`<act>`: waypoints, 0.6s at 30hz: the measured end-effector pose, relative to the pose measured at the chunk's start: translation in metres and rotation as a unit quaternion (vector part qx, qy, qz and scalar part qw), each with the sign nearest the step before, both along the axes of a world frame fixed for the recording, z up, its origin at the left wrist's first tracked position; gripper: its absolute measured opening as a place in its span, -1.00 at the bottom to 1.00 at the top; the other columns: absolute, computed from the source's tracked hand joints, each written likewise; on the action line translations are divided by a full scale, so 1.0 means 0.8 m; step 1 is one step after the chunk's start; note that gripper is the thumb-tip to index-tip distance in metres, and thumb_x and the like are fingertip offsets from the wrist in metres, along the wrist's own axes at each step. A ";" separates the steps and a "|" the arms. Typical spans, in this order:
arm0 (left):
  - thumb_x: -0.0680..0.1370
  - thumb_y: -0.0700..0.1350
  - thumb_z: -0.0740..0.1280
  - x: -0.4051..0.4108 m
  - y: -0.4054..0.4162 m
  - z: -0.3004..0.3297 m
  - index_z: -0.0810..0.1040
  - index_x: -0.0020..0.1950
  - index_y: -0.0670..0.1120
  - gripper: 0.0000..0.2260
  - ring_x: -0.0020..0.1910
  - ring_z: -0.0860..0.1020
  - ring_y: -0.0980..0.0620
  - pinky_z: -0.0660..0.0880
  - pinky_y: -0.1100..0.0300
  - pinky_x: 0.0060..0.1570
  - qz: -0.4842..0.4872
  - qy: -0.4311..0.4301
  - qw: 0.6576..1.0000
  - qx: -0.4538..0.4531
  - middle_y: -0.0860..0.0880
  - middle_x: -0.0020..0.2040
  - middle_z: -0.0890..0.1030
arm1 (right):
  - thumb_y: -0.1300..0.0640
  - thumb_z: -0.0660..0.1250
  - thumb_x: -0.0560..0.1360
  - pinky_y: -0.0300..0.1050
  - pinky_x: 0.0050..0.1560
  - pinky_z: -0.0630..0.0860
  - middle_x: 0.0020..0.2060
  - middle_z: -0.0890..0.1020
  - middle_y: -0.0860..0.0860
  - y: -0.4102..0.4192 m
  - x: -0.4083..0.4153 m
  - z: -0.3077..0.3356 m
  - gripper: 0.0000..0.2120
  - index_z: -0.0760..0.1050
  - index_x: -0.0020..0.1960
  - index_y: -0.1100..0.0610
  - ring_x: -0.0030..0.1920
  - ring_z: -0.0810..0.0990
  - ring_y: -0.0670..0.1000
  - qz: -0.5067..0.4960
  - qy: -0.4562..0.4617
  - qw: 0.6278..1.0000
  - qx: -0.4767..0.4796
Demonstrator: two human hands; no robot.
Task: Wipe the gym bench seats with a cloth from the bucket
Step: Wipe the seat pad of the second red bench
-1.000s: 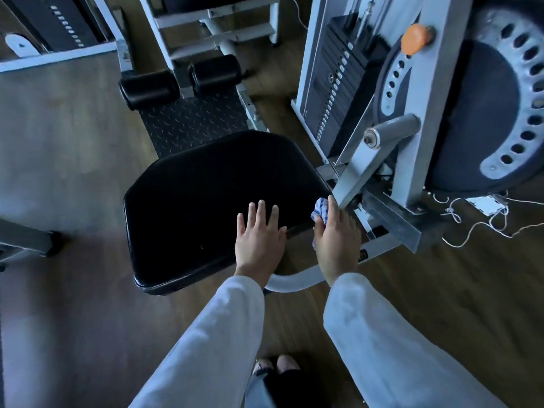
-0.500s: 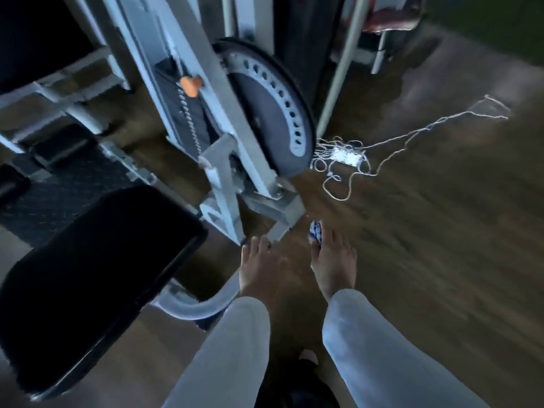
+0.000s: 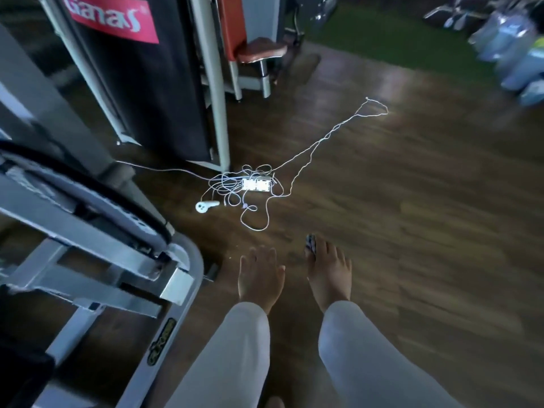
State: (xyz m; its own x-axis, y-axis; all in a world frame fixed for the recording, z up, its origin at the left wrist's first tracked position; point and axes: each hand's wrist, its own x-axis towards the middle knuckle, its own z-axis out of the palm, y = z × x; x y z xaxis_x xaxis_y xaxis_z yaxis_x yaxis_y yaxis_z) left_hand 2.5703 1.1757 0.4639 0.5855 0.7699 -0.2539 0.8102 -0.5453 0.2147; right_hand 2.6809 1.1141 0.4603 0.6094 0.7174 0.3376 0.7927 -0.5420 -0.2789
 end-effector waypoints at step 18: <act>0.58 0.03 0.06 0.333 0.309 0.006 0.35 0.37 -0.11 -0.59 0.31 0.39 -0.16 0.29 -0.02 0.29 -0.133 0.055 0.990 0.009 -0.14 0.32 0.44 | 0.13 0.34 0.37 0.01 -0.37 0.52 -0.33 0.62 0.14 0.286 0.304 0.007 -0.77 0.57 -0.01 0.21 -0.36 0.59 0.20 -0.123 0.056 0.991 0.013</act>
